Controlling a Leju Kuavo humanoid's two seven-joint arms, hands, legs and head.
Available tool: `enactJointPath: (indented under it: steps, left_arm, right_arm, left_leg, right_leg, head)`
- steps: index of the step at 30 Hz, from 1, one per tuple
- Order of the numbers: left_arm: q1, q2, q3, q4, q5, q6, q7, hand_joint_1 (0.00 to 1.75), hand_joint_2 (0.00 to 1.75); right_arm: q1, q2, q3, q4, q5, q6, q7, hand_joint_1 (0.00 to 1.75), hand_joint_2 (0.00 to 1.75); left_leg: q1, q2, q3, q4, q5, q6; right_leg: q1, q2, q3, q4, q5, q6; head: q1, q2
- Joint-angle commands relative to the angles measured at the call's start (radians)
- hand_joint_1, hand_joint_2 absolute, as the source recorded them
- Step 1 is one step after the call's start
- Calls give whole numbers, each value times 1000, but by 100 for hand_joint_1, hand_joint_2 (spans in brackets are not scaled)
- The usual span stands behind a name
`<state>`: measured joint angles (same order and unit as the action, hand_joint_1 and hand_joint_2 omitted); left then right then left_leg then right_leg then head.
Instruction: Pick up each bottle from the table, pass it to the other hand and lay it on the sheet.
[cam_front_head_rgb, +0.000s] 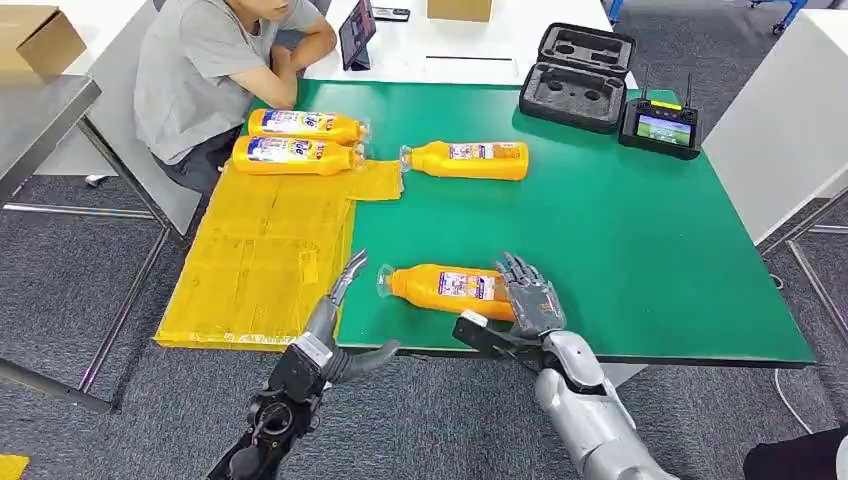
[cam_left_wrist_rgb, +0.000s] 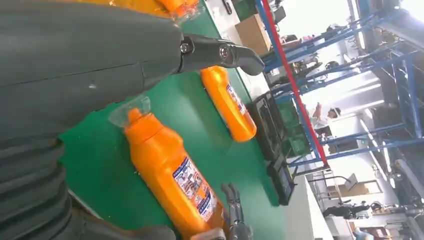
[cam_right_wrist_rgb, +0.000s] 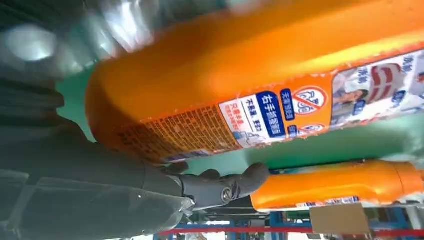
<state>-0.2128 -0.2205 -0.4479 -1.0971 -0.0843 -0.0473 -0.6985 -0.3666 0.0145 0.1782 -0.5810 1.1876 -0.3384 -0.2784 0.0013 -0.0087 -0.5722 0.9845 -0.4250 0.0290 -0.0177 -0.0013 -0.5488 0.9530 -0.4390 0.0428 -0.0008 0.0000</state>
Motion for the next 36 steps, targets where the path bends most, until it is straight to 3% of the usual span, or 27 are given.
enactJointPath:
  steps: [1,6,7,8,12,13,32,34,36]
  left_arm:
    - [-48,12,-23,72,-9,-10,0,0,175]
    - [-49,9,-26,73,-10,-17,0,0,175]
    - [-50,9,-27,74,-10,-18,0,0,175]
    - [-49,7,-26,74,-14,-18,0,0,175]
    - [-49,7,-26,74,-14,-18,0,0,175]
    - [-49,7,-26,74,-14,-18,0,0,175]
    - [-48,3,-28,68,-22,-25,0,0,175]
    - [-48,3,-28,67,-21,-26,0,0,175]
    - [-49,3,-29,65,-21,-24,0,0,175]
  right_arm:
    - [-42,-7,38,44,27,29,33,0,175]
    - [-41,-10,35,44,24,55,35,0,175]
    - [-41,-11,35,44,23,61,31,45,175]
    - [-44,-14,26,48,11,86,23,162,175]
    - [-44,-14,26,48,11,86,23,162,175]
    - [-44,-15,23,48,7,90,21,175,175]
    - [-45,-18,8,56,-8,114,20,175,175]
    - [-40,-18,-5,51,-23,99,2,175,175]
    - [-28,10,-94,28,-181,128,-166,175,175]
  left_leg:
    - [1,2,1,2,-1,-2]
    - [1,1,1,1,-1,-1]
    - [0,1,1,0,0,-1]
    - [1,1,1,1,-1,-1]
    - [1,1,1,1,-1,-2]
    - [0,1,1,0,0,-1]
    - [1,0,2,1,-1,-1]
    - [1,0,2,1,-1,-1]
    - [1,-1,2,0,0,-1]
  right_leg:
    - [1,1,1,2,-1,-2]
    - [1,1,1,1,-1,-2]
    - [0,0,1,0,0,-2]
    - [1,0,1,1,-1,-2]
    - [1,0,1,1,-1,-2]
    - [1,0,1,0,0,-2]
    - [1,-1,2,0,-1,-2]
    - [1,0,2,0,-1,-2]
    - [1,-1,2,0,0,-2]
  head:
    - [0,0]
    - [0,0]
    - [0,0]
    - [0,0]
    - [0,0]
    - [0,0]
    - [0,0]
    - [0,0]
    - [0,0]
